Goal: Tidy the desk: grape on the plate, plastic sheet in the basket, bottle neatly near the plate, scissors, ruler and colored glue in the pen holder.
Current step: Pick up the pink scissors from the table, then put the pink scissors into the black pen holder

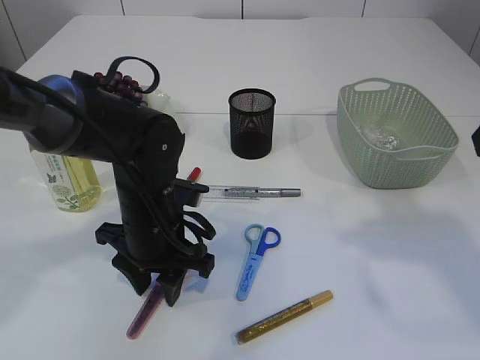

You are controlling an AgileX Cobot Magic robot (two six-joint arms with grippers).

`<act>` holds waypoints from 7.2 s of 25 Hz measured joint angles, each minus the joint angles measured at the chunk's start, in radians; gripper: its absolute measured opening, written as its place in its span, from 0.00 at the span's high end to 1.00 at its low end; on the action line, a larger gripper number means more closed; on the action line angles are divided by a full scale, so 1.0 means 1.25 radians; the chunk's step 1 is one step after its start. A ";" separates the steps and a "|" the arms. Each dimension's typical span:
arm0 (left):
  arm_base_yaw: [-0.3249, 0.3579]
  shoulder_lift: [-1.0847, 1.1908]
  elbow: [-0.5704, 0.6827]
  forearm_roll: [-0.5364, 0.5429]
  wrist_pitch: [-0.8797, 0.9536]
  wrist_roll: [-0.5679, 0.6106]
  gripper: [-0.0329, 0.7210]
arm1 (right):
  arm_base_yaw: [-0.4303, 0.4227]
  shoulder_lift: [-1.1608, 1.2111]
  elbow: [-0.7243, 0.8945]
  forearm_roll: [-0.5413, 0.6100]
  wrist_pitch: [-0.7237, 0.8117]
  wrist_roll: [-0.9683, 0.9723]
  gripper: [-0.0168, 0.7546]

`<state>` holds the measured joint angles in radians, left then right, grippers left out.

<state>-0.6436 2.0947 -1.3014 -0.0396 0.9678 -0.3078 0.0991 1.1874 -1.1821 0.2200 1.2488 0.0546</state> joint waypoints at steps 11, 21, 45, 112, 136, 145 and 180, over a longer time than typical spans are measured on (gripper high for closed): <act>0.000 0.009 0.000 0.000 -0.008 0.000 0.52 | 0.000 0.000 0.000 0.000 0.000 0.000 0.46; 0.000 0.016 -0.004 0.000 -0.016 0.000 0.56 | 0.000 0.000 0.000 0.000 0.000 -0.003 0.46; 0.000 0.020 -0.010 -0.001 -0.016 0.000 0.76 | 0.000 0.000 0.000 0.000 0.000 -0.008 0.46; 0.000 -0.001 -0.010 0.008 0.011 0.000 0.75 | 0.000 0.011 0.000 0.000 0.000 -0.009 0.46; 0.000 -0.050 -0.009 0.008 0.012 0.000 0.75 | 0.000 0.011 0.000 0.000 0.000 -0.009 0.46; 0.000 -0.050 -0.009 0.008 0.012 0.000 0.75 | 0.000 0.011 0.000 0.000 0.000 -0.009 0.46; 0.000 -0.050 -0.232 0.055 -0.152 0.000 0.75 | 0.000 0.011 0.000 0.000 0.000 -0.009 0.46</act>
<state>-0.6436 2.0325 -1.5910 0.0289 0.7781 -0.3078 0.0991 1.2016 -1.1821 0.2200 1.2488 0.0433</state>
